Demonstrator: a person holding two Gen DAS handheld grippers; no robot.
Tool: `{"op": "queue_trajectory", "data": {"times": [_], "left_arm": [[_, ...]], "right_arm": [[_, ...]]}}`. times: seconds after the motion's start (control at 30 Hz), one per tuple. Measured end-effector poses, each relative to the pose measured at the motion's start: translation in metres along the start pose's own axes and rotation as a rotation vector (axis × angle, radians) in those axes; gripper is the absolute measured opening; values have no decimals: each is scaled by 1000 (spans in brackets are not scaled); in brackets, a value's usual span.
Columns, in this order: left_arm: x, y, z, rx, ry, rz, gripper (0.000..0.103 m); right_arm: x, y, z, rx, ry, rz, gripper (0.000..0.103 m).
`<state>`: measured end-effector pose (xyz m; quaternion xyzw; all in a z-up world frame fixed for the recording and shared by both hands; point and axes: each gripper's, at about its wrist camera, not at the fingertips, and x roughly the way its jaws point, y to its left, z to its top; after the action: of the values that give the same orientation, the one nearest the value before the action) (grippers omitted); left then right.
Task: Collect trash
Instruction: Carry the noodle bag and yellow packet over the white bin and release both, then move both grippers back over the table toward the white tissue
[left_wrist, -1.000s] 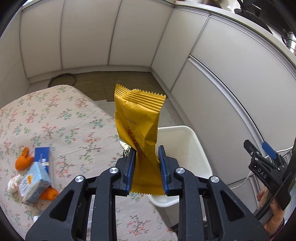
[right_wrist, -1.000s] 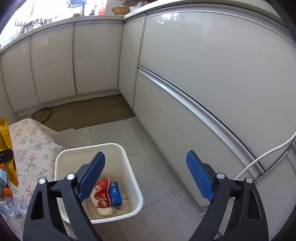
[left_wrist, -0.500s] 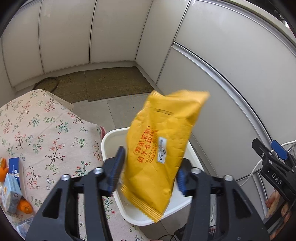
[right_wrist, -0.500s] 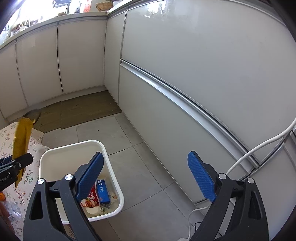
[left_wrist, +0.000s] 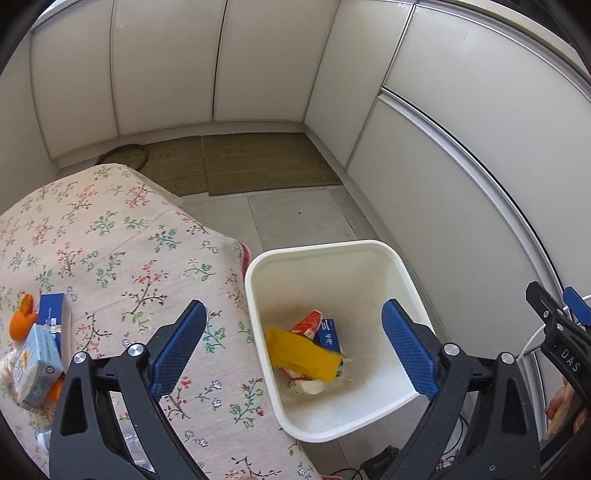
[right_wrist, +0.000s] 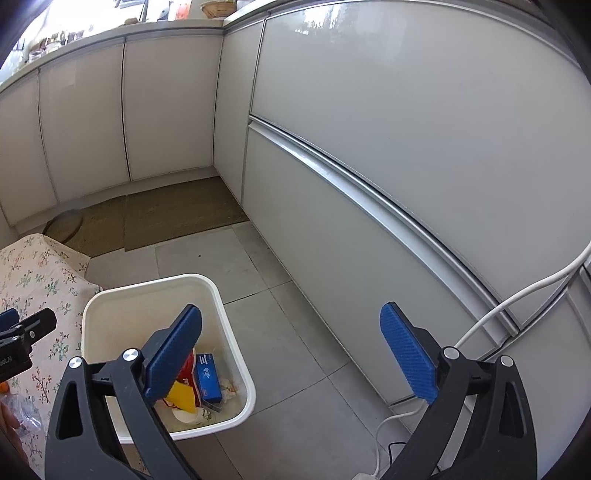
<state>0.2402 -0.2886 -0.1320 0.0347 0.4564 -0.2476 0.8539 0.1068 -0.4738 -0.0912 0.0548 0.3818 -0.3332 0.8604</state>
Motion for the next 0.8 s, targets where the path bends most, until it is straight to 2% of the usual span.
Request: {"op": "queue_trajectory", "data": {"times": [0.37,0.8], "left_arm": [[-19,22,-2,-1,5,81,96],[-47,88,-9,-61,20,183,96]], "right_arm": [[-6,20,0,-39,-2,37,96],[-26,83,-5,-145,-11,119,96]]}}
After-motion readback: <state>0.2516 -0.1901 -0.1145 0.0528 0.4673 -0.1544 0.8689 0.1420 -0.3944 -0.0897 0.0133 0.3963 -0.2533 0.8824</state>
